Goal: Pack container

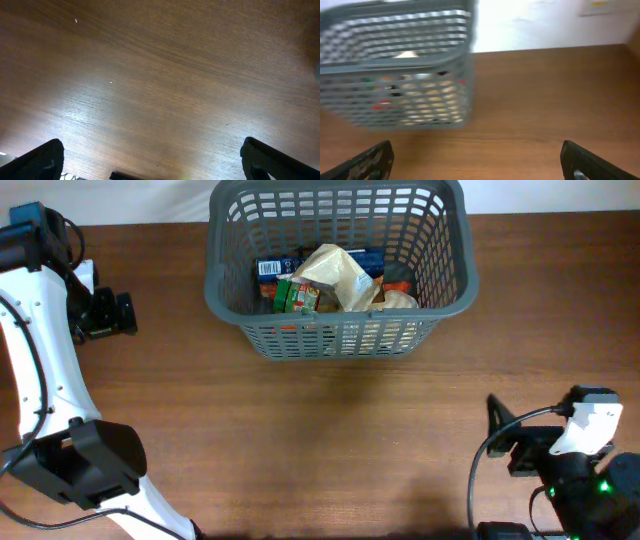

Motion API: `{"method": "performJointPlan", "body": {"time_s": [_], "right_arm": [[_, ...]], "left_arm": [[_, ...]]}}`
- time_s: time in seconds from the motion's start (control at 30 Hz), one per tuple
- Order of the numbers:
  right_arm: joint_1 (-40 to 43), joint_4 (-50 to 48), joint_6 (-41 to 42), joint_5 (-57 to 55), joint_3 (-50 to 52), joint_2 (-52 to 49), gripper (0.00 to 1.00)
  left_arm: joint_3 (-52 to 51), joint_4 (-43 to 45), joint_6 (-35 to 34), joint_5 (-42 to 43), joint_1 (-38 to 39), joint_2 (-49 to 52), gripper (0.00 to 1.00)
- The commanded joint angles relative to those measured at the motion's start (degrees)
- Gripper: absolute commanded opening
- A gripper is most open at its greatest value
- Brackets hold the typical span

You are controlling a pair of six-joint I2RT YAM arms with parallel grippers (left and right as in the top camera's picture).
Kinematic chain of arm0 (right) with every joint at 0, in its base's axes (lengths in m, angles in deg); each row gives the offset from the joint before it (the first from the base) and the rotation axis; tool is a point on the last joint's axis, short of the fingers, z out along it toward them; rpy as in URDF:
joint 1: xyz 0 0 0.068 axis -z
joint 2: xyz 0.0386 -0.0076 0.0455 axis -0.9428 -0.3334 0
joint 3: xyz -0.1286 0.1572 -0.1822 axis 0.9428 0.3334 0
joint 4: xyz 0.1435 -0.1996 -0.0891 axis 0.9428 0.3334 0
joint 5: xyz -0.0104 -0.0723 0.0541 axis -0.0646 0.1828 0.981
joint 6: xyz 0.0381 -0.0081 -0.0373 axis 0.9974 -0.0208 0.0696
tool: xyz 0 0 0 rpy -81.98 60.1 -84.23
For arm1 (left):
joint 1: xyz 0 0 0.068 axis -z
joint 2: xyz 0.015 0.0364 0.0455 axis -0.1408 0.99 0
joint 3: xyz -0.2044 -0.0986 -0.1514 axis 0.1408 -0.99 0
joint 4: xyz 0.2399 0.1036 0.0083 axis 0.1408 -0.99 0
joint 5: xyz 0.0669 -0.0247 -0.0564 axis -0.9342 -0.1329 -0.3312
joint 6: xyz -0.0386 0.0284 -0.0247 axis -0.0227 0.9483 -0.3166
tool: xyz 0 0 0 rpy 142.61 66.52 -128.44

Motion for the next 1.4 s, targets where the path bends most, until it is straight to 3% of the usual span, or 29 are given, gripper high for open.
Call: {"method": "performJointPlan", "body": {"time_s": [0.0,0.57,0.87,1.03,1.23,1.37], "right_arm": [[0.0,-0.8,0.6,13.3,0.1,0.1,0.99],[0.0,-8.4,-1.0,-11.0,1.9,1.3,0.99],[0.0,-23.2,-1.0,-11.0,27.6,19.8,0.99],[0.0,-30.9,-1.0,-11.0,41.8,25.0,0.99],[0.0,-34.5,-1.0,-11.0,51.1,26.4,0.99],[0.0,-37.6,-1.0,-11.0,51.9,26.4,0.99]], "left_arm": [[-0.2,0.1,-0.5,-0.4,-0.2,-0.5,0.99],[-0.2,0.1,-0.5,-0.4,-0.2,-0.5,0.99],[-0.2,0.1,-0.5,-0.4,-0.2,-0.5,0.99],[-0.2,0.1,-0.5,-0.4,-0.2,-0.5,0.99],[-0.2,0.1,-0.6,-0.4,-0.2,-0.5,0.99],[-0.2,0.1,-0.6,-0.4,-0.2,-0.5,0.99]]}}
